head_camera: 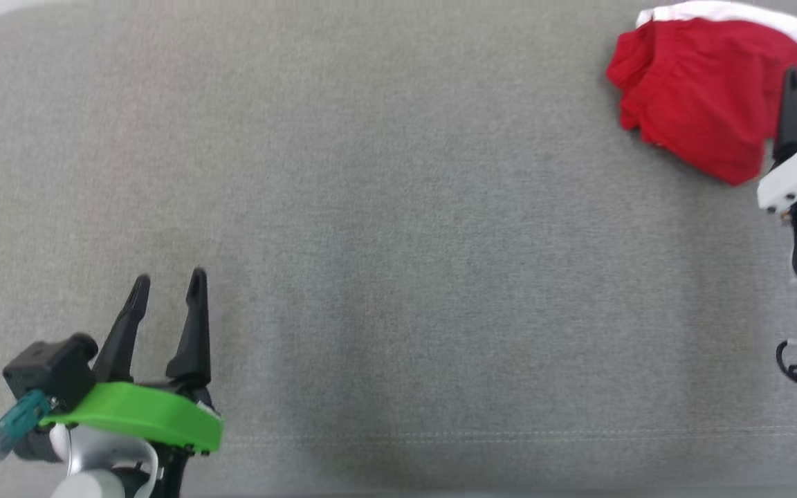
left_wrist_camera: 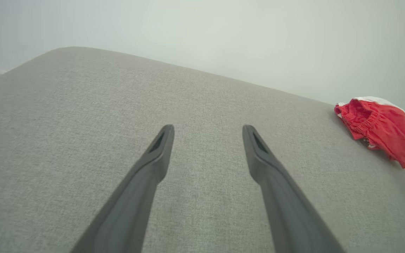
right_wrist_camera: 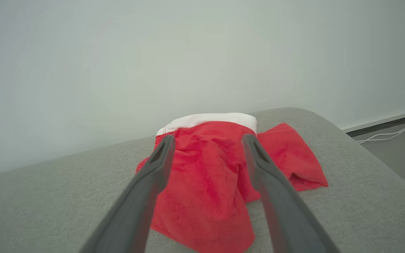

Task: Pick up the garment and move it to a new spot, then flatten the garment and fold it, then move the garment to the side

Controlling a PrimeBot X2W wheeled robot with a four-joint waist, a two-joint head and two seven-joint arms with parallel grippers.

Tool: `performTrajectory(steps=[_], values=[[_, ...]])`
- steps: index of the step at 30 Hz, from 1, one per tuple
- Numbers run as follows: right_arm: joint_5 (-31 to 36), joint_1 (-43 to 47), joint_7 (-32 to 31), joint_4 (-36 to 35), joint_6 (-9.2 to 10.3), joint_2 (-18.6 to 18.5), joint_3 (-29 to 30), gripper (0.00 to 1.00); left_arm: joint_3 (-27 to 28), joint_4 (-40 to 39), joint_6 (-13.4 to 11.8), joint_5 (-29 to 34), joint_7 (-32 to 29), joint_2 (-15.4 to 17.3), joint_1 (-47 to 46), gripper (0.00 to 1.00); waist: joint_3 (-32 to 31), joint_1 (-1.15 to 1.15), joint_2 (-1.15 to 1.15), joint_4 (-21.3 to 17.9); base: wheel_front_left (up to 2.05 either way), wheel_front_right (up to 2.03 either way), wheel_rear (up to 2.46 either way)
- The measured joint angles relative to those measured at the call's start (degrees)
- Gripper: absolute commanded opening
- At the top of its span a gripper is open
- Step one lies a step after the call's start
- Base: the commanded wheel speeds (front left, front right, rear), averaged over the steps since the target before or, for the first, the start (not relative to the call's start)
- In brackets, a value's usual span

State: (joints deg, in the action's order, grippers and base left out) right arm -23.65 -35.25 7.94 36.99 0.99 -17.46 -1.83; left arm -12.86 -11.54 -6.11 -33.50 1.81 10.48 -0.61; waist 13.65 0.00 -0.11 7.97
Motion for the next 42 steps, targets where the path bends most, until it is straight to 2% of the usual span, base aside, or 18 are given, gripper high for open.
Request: performTrajectory(steps=[2,7,10,16,26,42], values=[[0.6,1.8,1.0,-0.8,0.01,0.3,-0.5,1.0,0.3,0.3,0.0,0.5,0.0,1.1,1.2,1.0,-1.2,0.0,0.0,-0.7,0.0,0.0,0.0],[0.8,6.8,3.2,-2.1,0.0,1.6,-0.6,1.0,0.8,2.0,0.0,7.8,0.3,5.4,2.5,1.0,-4.3,0.0,0.0,-2.3,0.0,0.0,0.0],[0.8,9.6,3.7,-3.4,-0.44,3.0,-1.1,1.0,1.2,3.3,-0.2,10.3,0.3,6.4,4.2,1.0,-6.2,0.0,0.0,-3.0,0.0,0.0,0.0],[2.3,15.5,4.7,-5.7,-0.38,3.0,-2.0,1.0,2.6,4.1,-0.5,11.0,1.3,5.8,6.5,1.0,-9.8,0.0,0.0,-3.8,0.0,0.0,0.0],[5.3,24.4,5.7,-8.6,2.42,3.2,-2.9,1.0,5.0,5.5,-0.5,12.9,3.1,4.1,8.7,1.0,-12.9,0.0,0.0,-2.5,0.0,0.0,0.0],[7.6,30.0,6.0,-13.7,3.7,6.6,-5.9,1.0,5.6,5.5,-0.6,14.1,3.1,3.2,11.3,1.0,-15.0,0.0,0.0,-1.7,0.0,0.0,0.0]])
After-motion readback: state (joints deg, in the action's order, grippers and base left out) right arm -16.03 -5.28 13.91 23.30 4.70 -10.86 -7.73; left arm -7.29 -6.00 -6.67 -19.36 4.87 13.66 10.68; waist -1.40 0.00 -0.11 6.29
